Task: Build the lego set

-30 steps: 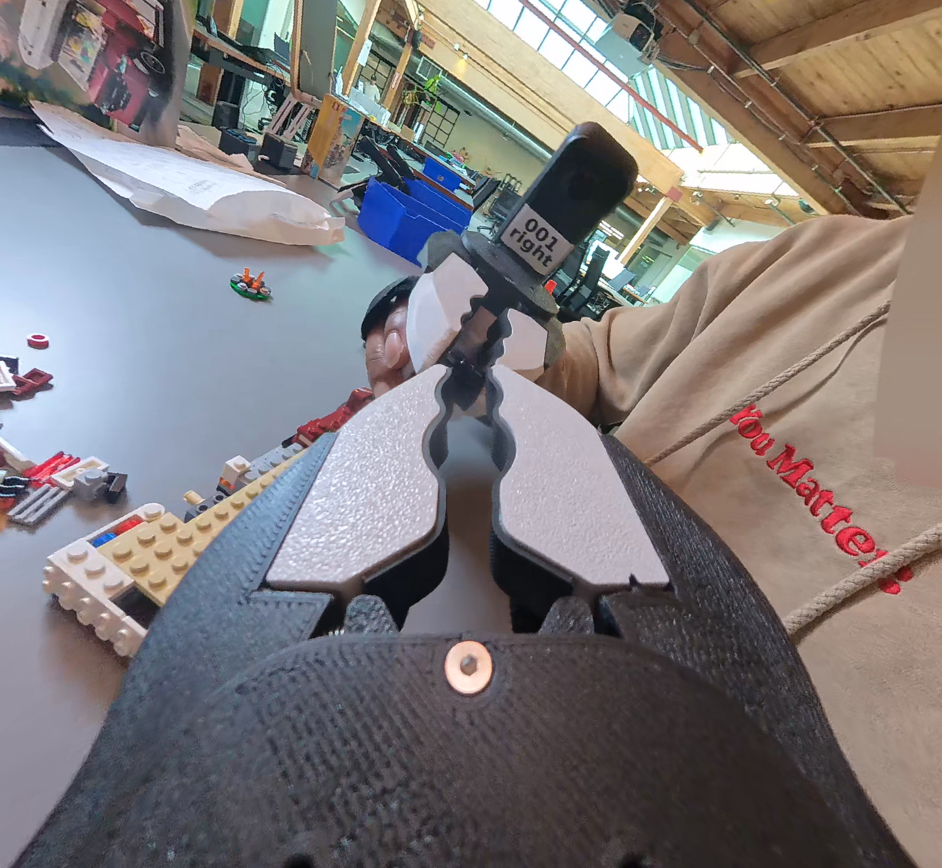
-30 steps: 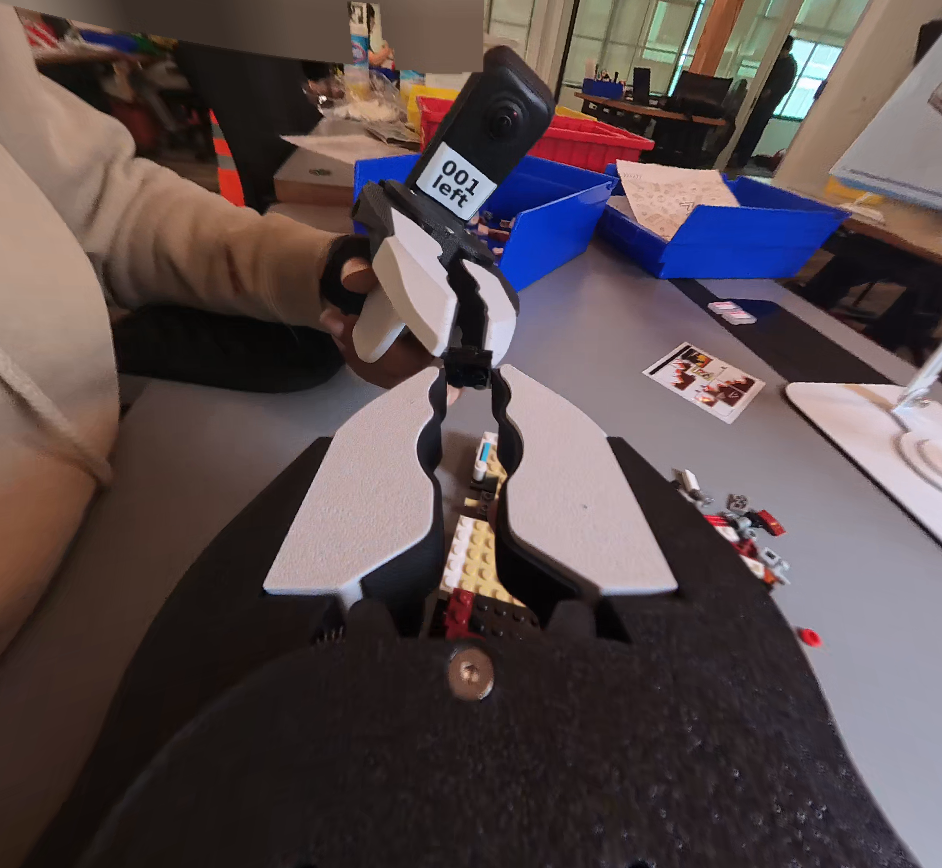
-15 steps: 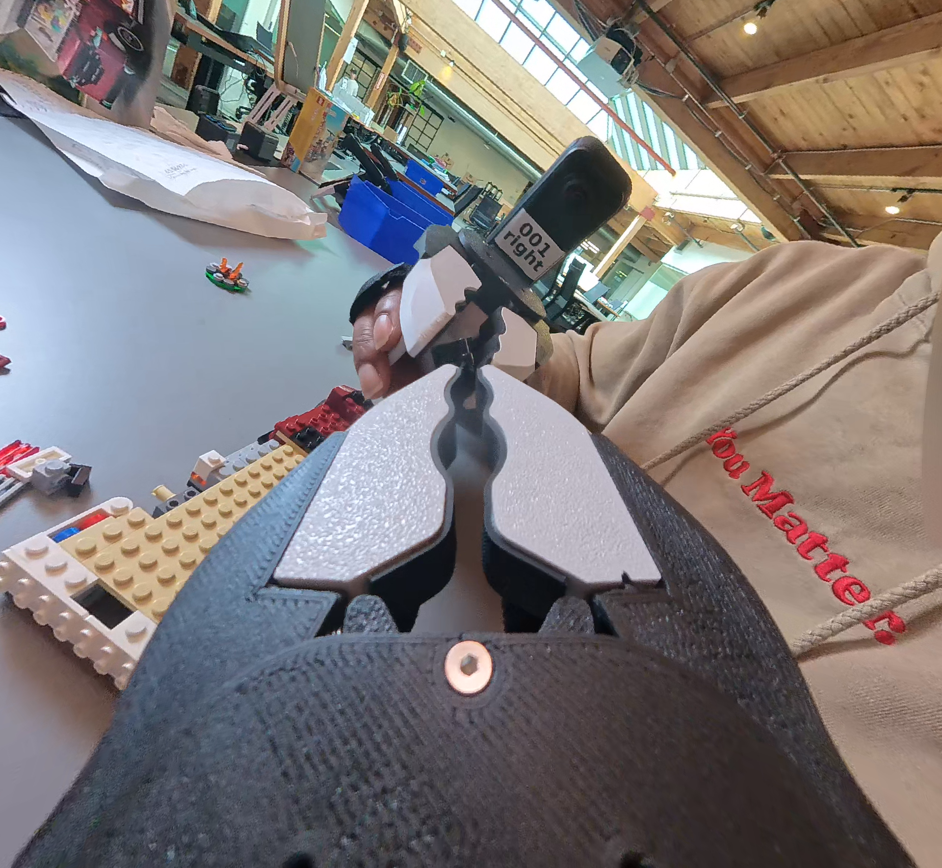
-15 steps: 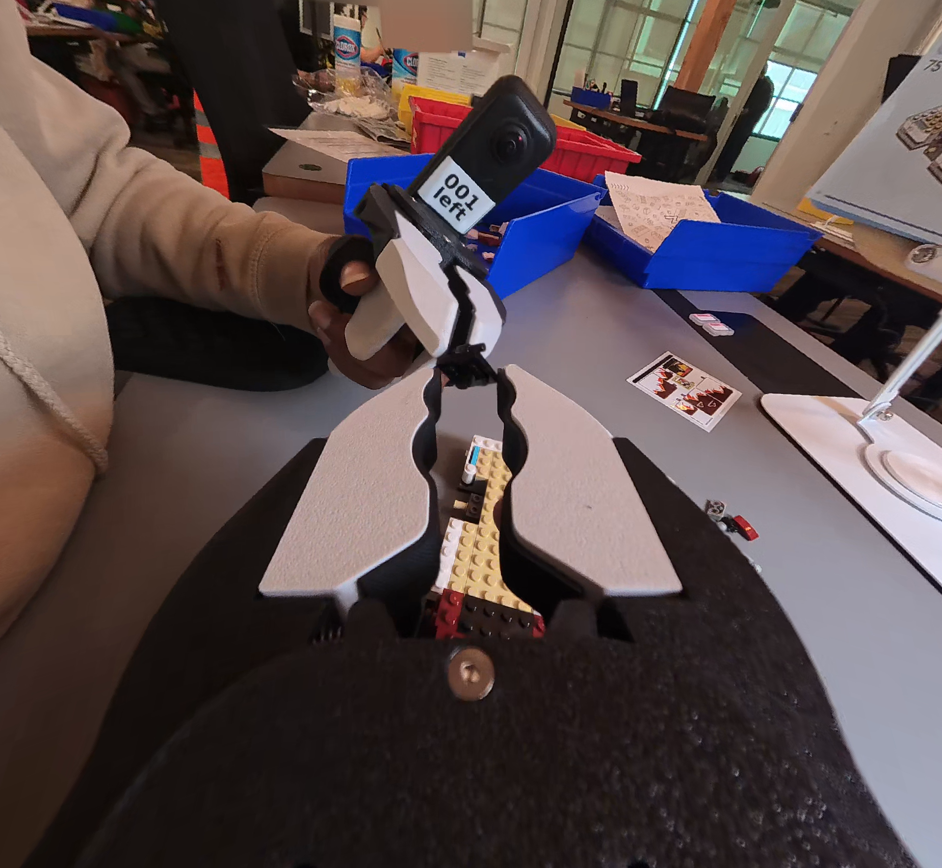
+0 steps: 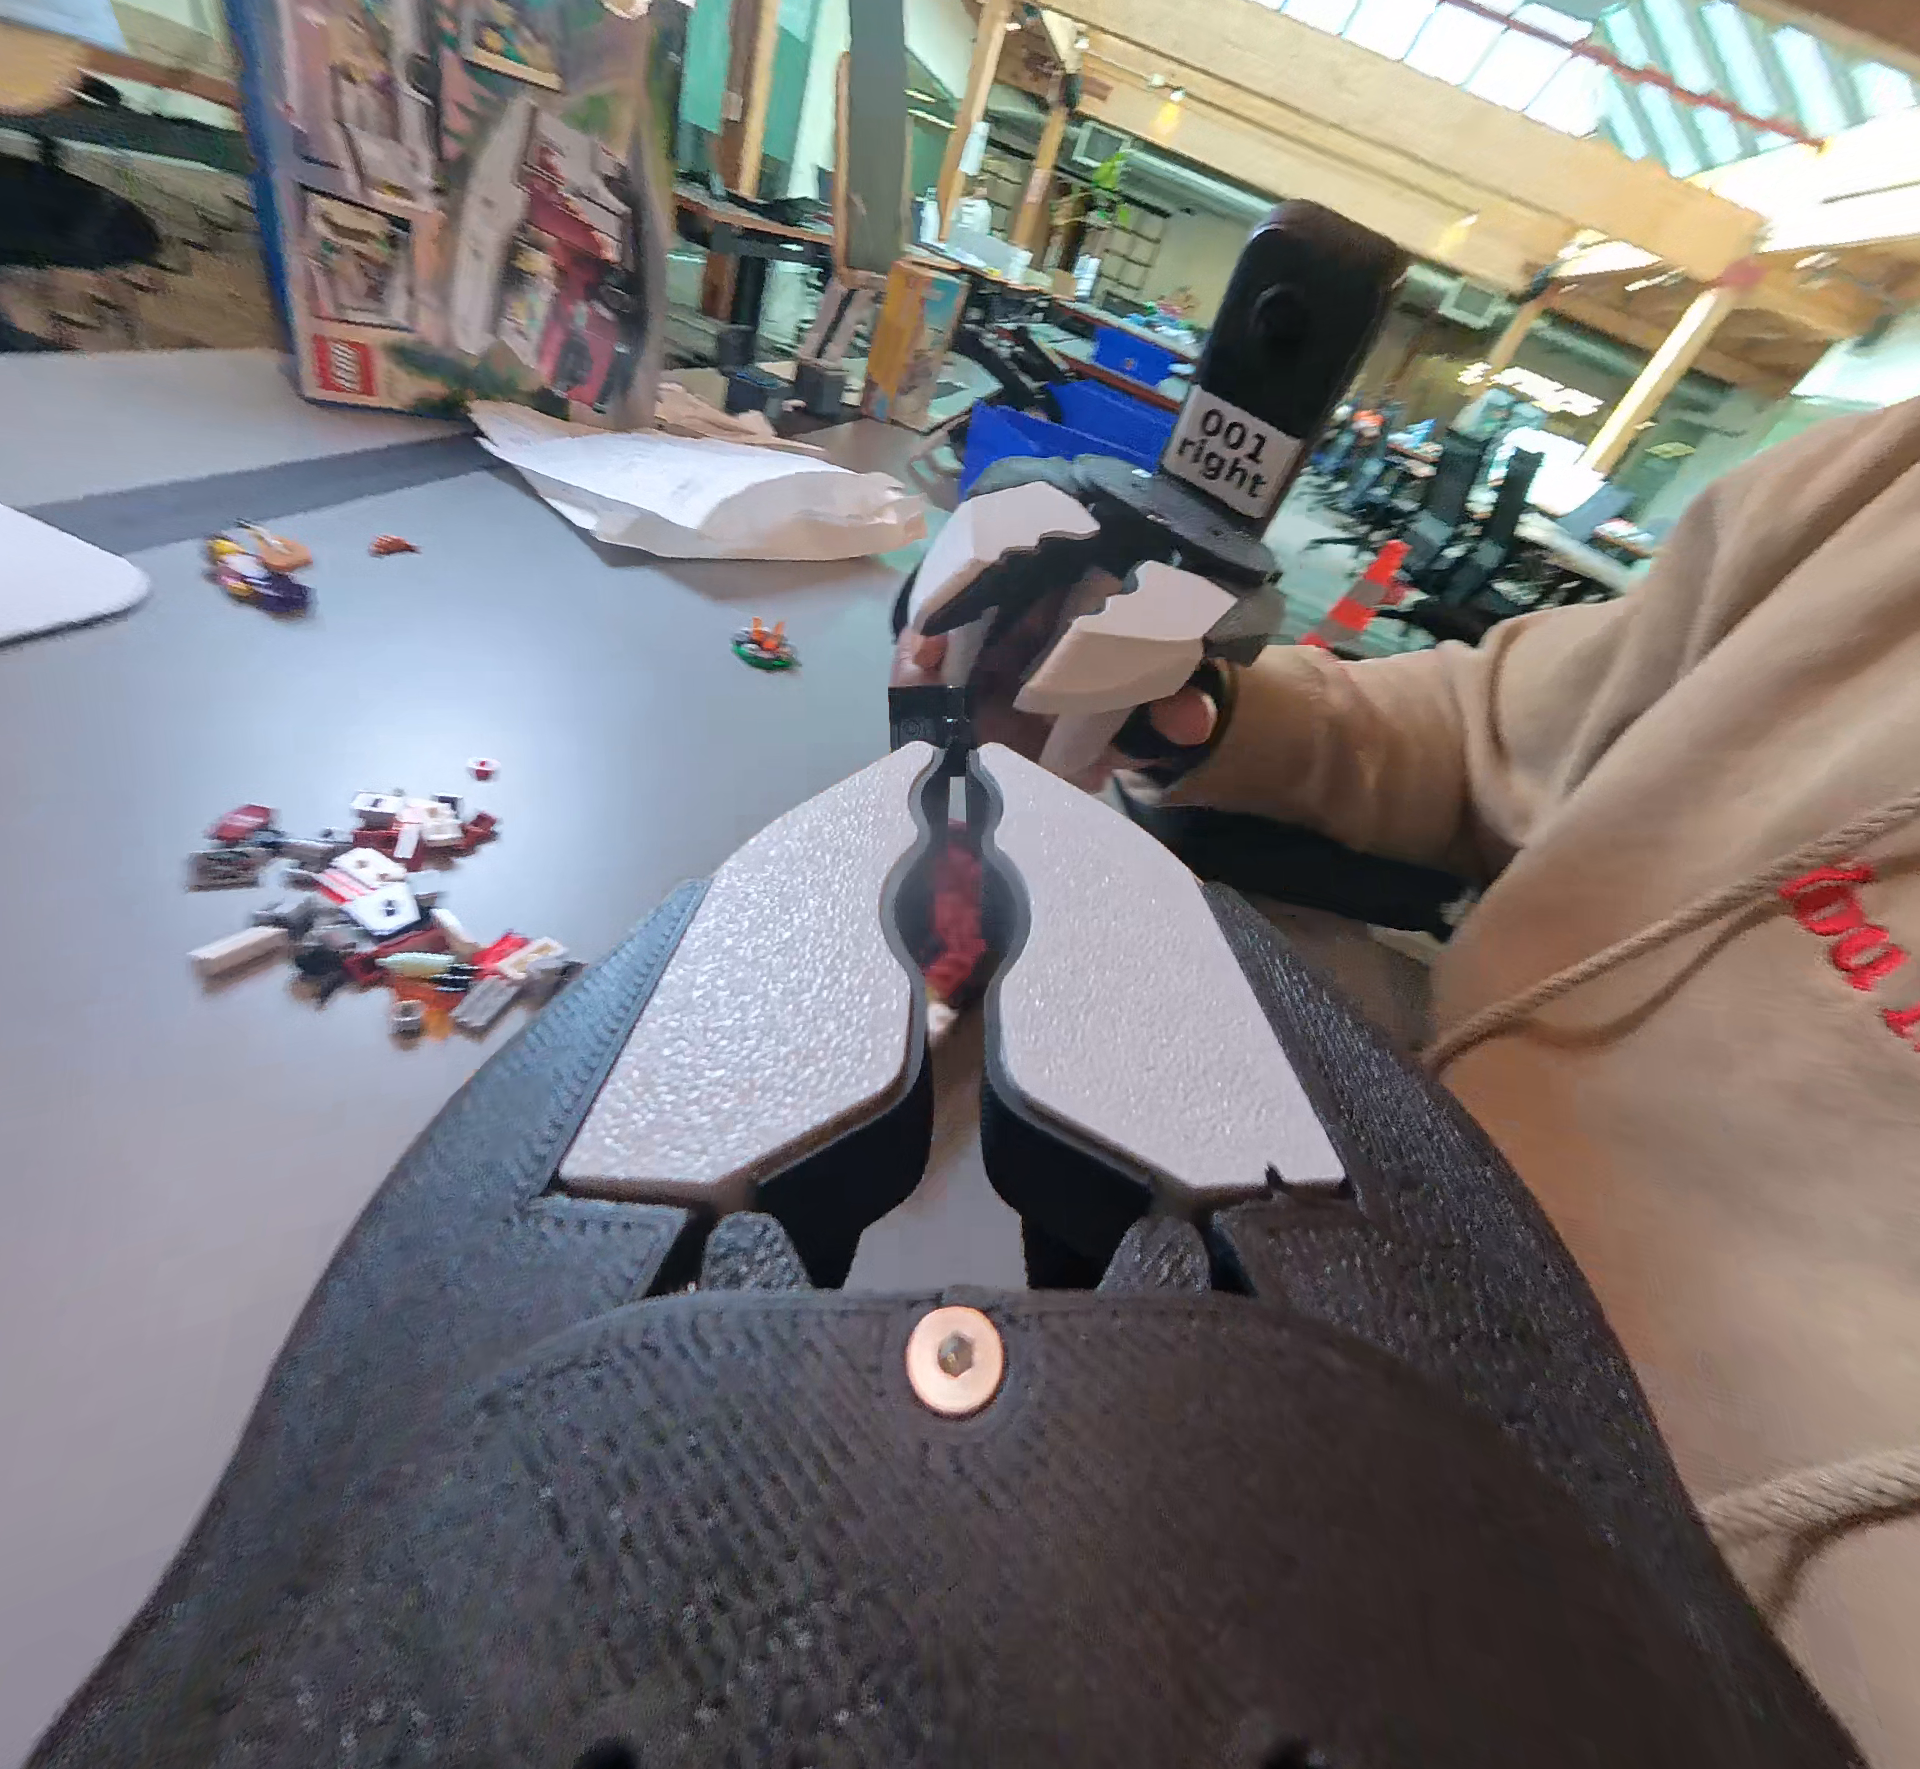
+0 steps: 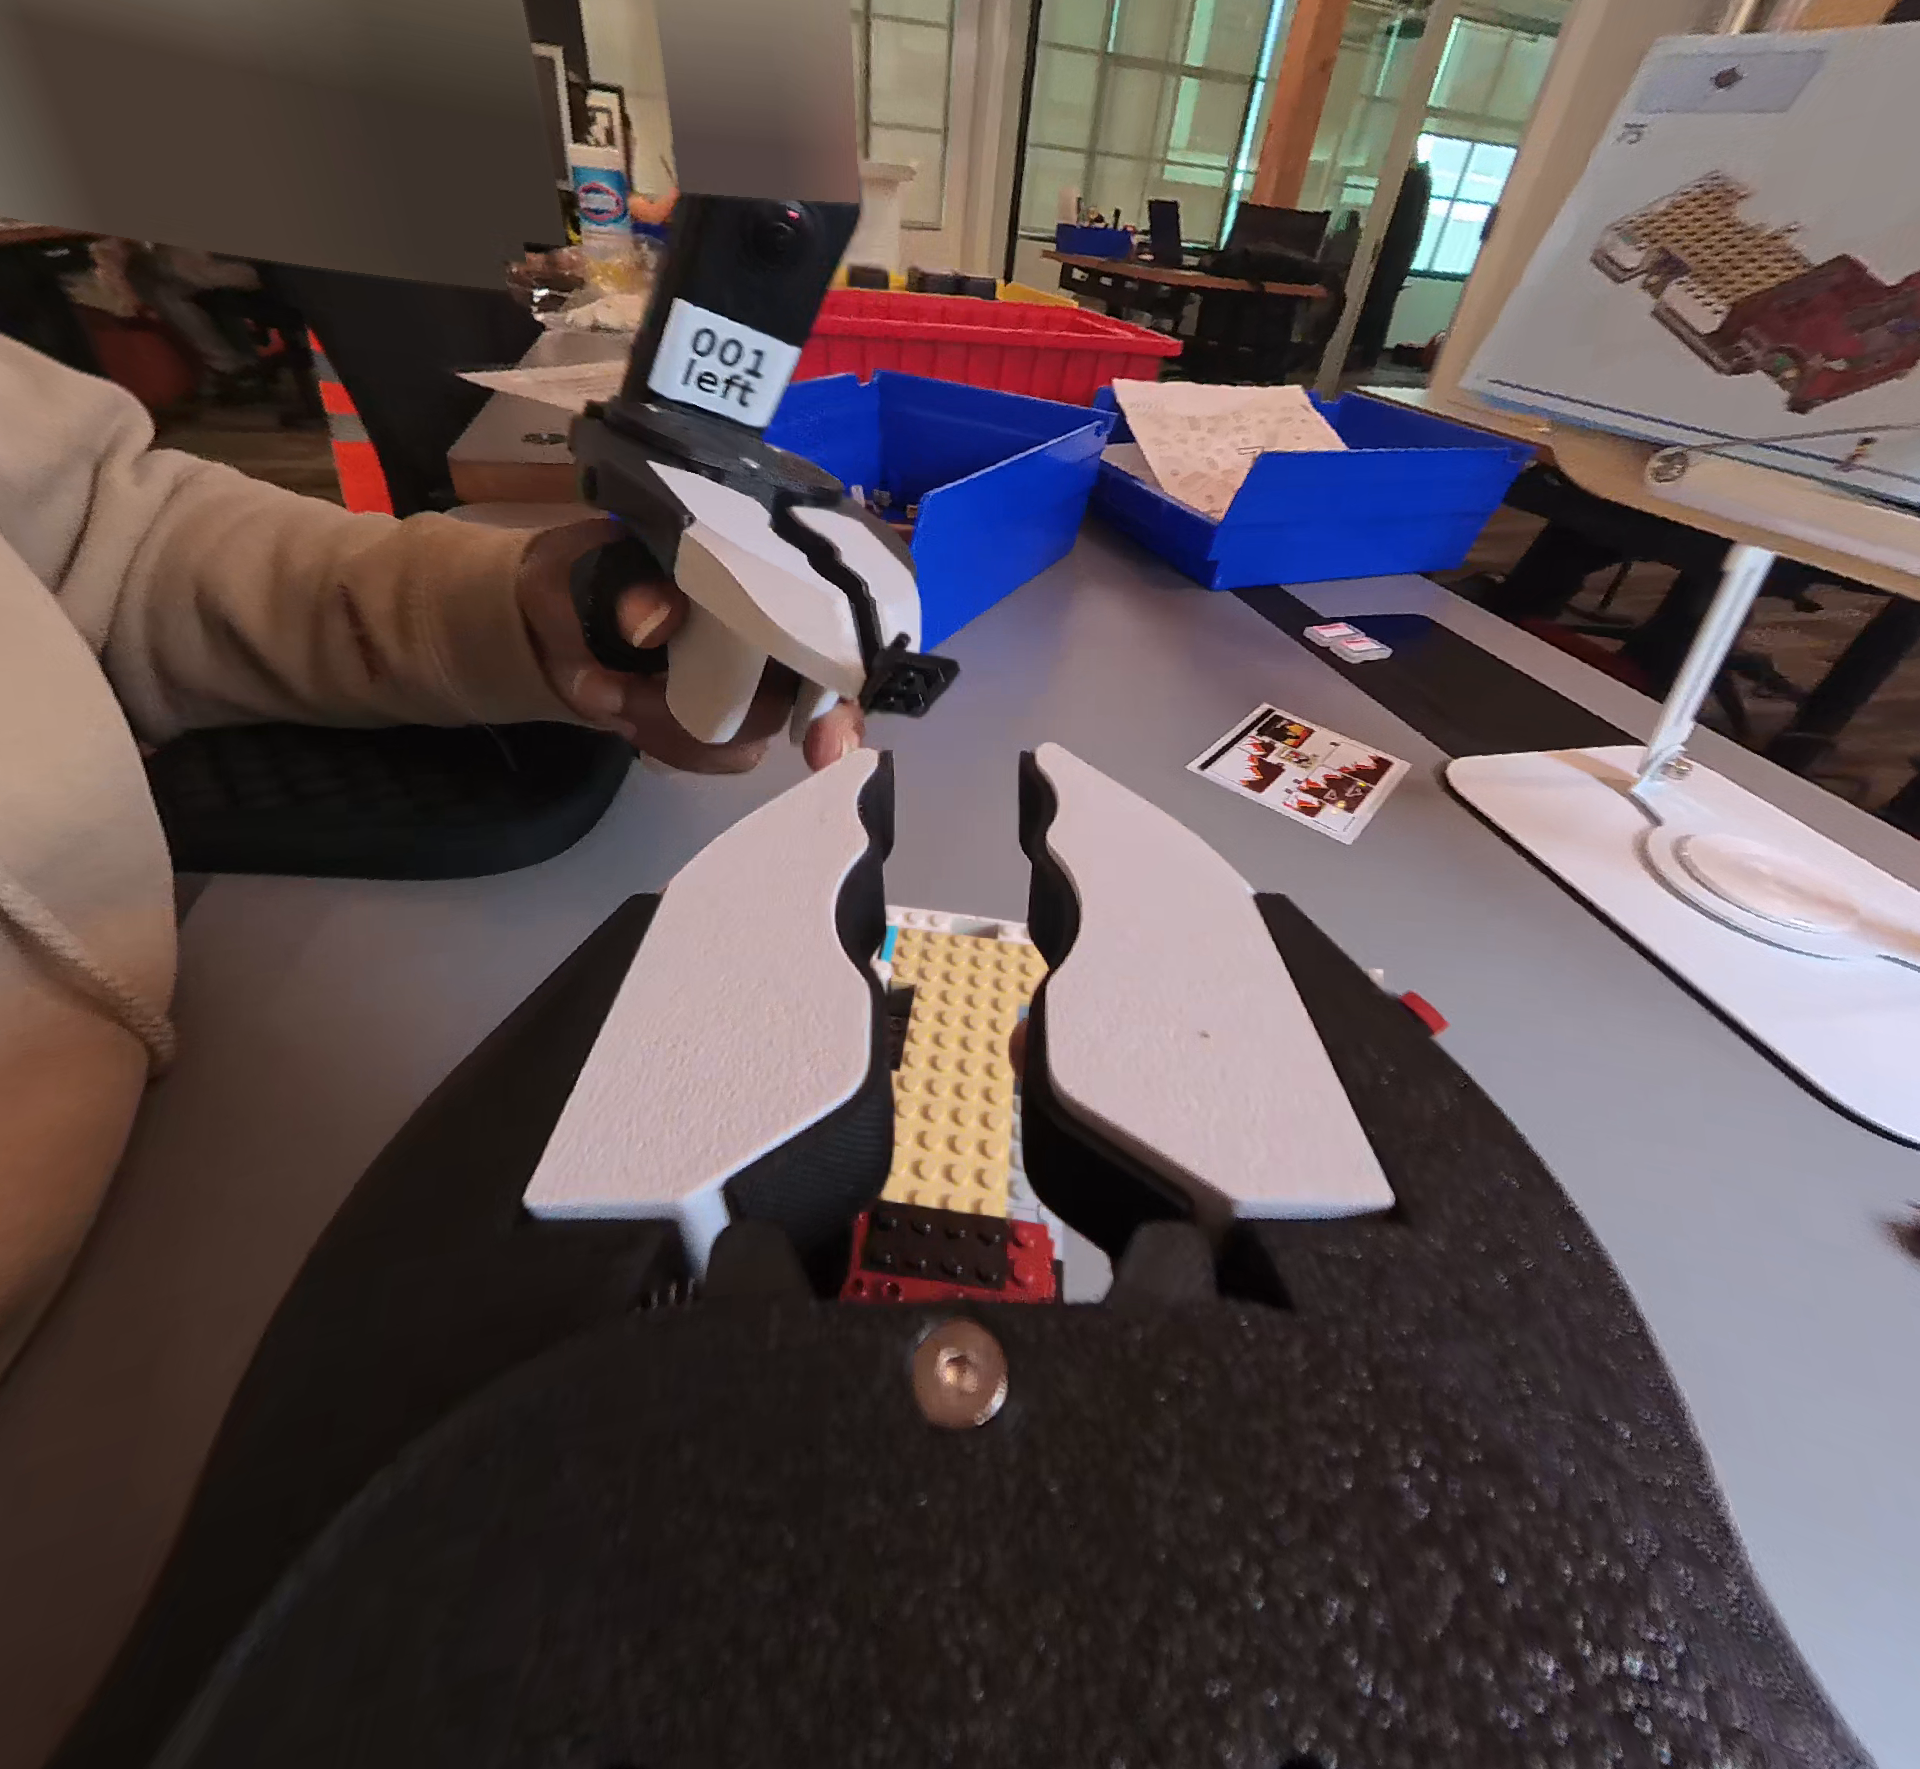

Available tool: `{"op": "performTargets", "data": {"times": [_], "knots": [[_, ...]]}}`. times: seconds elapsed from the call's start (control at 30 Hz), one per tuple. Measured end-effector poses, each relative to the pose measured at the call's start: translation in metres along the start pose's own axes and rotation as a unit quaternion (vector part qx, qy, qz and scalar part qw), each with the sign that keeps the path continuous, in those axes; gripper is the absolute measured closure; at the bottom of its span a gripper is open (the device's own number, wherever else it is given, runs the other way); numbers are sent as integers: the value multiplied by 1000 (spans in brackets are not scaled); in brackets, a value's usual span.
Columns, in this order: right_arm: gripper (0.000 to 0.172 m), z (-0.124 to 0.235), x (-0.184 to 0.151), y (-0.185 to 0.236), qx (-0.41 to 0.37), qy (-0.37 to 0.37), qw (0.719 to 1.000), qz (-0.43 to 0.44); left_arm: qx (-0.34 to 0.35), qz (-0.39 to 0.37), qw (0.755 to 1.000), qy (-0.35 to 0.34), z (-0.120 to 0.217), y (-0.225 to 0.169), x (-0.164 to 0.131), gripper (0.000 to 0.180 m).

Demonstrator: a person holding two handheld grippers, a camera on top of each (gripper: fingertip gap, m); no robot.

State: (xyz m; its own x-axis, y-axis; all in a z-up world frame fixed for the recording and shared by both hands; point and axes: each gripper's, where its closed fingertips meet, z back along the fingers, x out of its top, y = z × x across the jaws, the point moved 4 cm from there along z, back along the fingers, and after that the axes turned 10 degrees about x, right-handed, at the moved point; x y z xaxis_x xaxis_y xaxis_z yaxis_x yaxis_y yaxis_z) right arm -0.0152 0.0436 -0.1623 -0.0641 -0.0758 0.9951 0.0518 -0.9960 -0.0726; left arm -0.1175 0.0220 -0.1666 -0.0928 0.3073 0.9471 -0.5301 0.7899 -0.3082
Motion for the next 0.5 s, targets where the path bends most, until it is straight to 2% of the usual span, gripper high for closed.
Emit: {"op": "performTargets", "data": {"times": [0.13,0.2,0.33,0.5], "knots": [[149,14,7,-15,-33,-15,999,-9,93,-67,993,-30,20,17,21,177],[149,18,9,-19,-35,-28,999,-27,112,-85,989,-49,28,20,29,178],[148,12,6,-15,-9,-38,997,-63,81,-75,991,-80,31,16,30,178],[143,-1,4,3,42,-26,996,-76,35,-119,989,-80,19,-2,19,178]]}}
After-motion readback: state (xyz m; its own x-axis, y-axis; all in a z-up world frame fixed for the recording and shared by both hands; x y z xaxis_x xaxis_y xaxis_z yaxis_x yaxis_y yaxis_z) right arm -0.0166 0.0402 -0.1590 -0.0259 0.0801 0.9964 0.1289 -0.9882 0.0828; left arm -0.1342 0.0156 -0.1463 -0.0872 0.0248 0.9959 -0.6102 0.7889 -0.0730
